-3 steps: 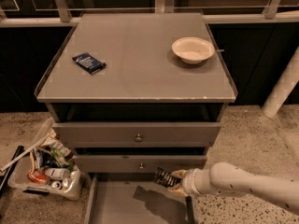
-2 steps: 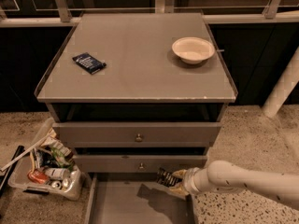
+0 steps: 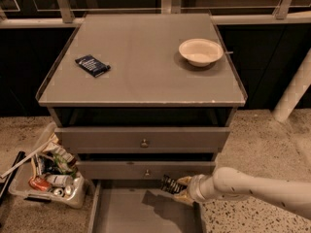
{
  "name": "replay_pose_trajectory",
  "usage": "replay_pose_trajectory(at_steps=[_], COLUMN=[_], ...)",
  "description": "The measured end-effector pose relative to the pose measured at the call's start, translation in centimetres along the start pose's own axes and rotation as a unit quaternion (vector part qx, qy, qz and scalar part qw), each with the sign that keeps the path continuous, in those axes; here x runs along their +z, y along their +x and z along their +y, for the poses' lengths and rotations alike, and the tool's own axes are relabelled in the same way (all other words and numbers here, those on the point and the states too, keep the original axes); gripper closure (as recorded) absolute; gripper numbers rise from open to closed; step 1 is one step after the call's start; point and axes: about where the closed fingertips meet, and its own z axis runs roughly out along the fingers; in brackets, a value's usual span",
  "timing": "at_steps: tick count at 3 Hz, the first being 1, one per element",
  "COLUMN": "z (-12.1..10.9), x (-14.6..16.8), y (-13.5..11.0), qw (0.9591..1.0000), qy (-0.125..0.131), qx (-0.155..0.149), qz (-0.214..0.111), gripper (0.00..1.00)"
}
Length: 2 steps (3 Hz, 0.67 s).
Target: Place rxbar chocolate into bottom drawer
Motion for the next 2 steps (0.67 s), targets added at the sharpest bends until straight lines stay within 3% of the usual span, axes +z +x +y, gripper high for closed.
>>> replay_pose_trajectory(at_steps=[2], z=[0.0], x=[6.3], y=[2.9], qw=[0.9977], qy=[-0.02], qx=[-0.03], qz=[-0.057], gripper=[1.0])
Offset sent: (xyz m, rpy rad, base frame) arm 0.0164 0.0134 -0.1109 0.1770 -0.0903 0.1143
